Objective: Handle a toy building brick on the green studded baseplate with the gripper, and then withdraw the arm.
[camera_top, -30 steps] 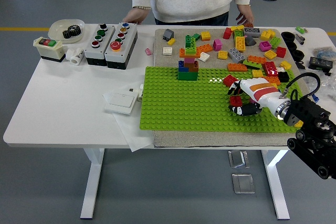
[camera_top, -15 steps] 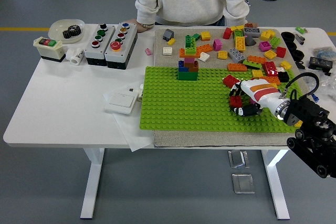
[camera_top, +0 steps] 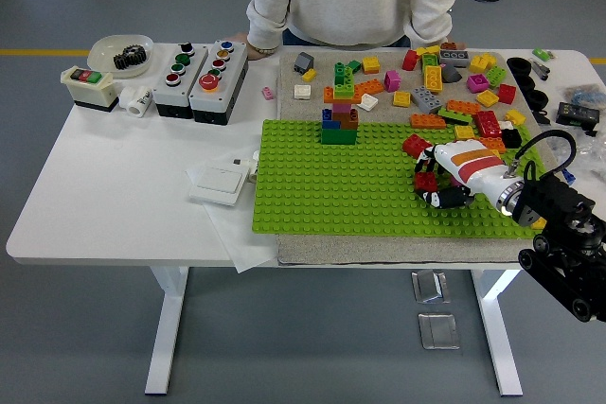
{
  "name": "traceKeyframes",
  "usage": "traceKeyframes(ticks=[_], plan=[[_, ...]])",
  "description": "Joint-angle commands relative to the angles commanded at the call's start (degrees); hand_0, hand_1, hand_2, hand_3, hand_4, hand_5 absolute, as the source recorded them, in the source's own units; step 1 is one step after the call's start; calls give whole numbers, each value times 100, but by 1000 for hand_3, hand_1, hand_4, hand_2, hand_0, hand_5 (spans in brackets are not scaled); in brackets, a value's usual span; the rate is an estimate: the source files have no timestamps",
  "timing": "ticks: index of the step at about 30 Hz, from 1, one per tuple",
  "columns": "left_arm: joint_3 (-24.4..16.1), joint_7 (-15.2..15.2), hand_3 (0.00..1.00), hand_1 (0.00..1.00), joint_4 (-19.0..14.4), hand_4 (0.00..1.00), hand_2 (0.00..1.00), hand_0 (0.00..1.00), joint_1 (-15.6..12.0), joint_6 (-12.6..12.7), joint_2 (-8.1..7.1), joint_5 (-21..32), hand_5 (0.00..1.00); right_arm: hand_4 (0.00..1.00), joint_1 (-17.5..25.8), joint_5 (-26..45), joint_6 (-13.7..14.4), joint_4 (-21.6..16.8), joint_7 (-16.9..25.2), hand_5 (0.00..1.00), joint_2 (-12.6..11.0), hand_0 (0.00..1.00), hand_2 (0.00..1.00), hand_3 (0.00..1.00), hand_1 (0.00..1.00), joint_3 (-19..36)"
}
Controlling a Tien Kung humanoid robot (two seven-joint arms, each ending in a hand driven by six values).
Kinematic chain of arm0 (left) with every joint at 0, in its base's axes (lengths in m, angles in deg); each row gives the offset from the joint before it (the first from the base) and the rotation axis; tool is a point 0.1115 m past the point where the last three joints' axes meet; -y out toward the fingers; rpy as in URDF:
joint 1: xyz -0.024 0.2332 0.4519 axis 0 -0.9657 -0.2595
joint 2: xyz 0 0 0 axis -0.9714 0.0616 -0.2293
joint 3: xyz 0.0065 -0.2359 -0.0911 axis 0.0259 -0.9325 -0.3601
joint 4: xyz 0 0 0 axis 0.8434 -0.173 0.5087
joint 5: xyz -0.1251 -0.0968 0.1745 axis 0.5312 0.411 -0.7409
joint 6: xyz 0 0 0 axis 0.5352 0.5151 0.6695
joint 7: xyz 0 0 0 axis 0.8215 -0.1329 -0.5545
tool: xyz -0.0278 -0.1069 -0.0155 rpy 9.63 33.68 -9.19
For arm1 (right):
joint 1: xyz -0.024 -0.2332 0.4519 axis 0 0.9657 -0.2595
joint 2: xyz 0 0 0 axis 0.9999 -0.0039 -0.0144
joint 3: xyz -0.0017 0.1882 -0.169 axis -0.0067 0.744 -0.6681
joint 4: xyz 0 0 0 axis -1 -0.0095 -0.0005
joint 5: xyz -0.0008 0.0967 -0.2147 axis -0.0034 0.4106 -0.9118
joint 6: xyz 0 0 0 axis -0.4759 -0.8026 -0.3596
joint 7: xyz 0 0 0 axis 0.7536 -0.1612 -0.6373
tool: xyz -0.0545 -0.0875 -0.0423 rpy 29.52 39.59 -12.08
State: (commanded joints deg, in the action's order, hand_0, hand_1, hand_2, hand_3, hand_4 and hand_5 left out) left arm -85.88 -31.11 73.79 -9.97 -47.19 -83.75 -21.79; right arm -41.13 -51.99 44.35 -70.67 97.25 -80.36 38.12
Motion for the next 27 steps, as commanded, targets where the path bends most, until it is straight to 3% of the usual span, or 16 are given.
traceKeyframes(ticks=[27], plan=[[-4, 7, 571, 723, 0, 593, 690, 783, -3, -10, 0, -10, 639, 587, 38, -74, 96, -158, 60, 319, -100, 386, 495, 492, 441, 47]])
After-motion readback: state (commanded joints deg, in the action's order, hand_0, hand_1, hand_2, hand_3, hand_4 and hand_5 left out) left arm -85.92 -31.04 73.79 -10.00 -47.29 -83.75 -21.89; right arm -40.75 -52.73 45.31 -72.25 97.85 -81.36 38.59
